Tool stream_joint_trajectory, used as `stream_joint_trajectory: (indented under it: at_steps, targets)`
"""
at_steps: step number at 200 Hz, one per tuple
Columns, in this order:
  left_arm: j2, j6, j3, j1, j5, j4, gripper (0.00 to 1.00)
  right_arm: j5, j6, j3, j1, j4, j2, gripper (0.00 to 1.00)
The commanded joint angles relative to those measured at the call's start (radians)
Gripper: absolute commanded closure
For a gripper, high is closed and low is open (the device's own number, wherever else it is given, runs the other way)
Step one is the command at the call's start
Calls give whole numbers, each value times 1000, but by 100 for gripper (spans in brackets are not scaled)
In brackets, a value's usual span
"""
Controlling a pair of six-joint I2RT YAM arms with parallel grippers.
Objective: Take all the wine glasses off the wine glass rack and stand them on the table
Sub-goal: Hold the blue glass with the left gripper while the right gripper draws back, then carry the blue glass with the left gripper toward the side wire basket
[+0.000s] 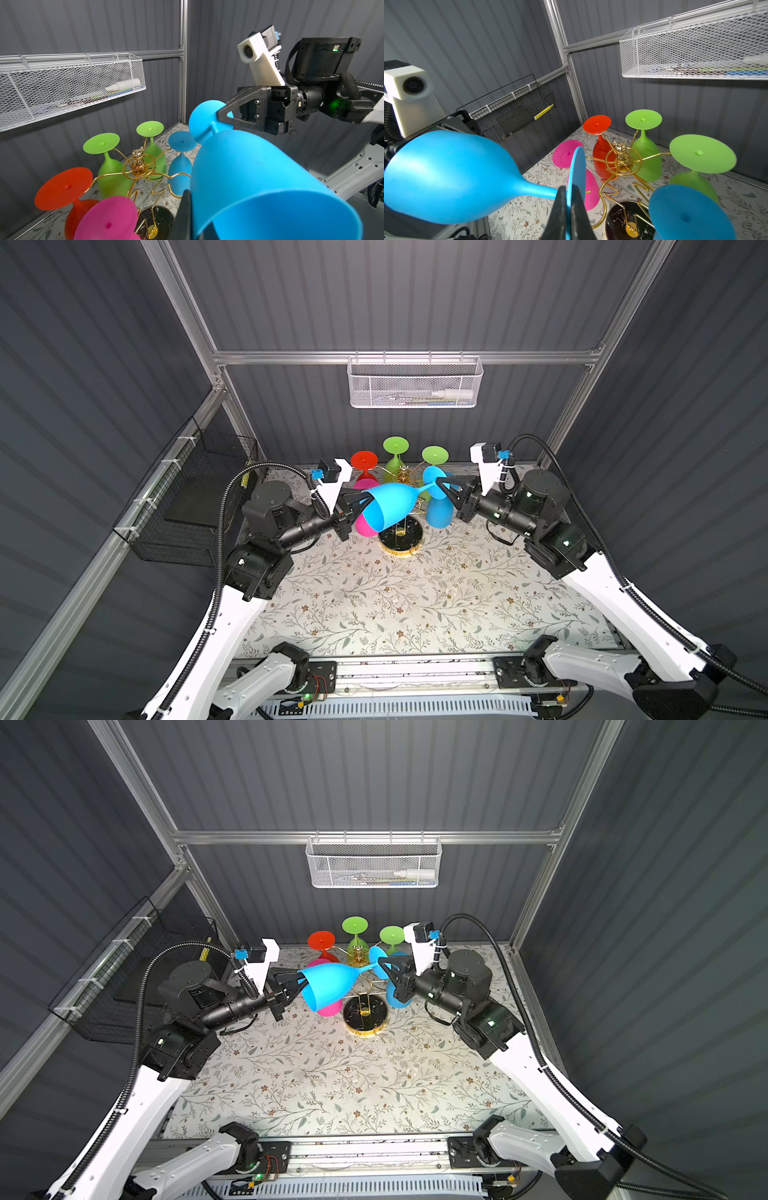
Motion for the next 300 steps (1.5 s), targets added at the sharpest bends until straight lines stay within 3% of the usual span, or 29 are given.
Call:
stream_joint_trajectory:
  at_steps: [1, 33, 47, 59, 90, 123, 136, 158, 190, 213, 277, 300]
  targets:
    - [-7, -16, 86, -5, 5, -75, 100, -39, 10, 3, 1, 28, -4, 83]
    - [-8, -8, 197, -5, -120, -189, 100, 17, 2, 25, -3, -11, -12, 47]
    - [-5, -3, 253, -5, -258, -257, 100, 49, 4, 29, -11, -30, -29, 27]
    - [10, 0, 316, -5, -380, -327, 100, 77, 4, 31, -22, -49, -47, 16]
    - [77, 11, 478, -5, -643, -500, 100, 135, 22, 22, -69, -104, -88, 13]
    - [258, 46, 730, -5, -926, -791, 100, 170, 43, 23, -127, -187, -112, 14]
    - [327, 65, 798, -5, -989, -868, 100, 175, 44, 16, -147, -210, -122, 14]
    - [444, 73, 905, 22, -985, -970, 100, 187, 58, 4, -183, -258, -140, 15]
    - [524, 52, 887, 216, -806, -974, 100, 177, 79, -29, -236, -300, -169, 15]
    - [605, 45, 895, 302, -766, -991, 100, 164, 73, -41, -263, -343, -172, 16]
    - [873, 43, 965, 383, -654, -1043, 100, 95, 74, -85, -322, -368, -151, 17]
    - [958, 46, 1041, 388, -675, -1068, 100, 77, 76, -90, -334, -379, -141, 18]
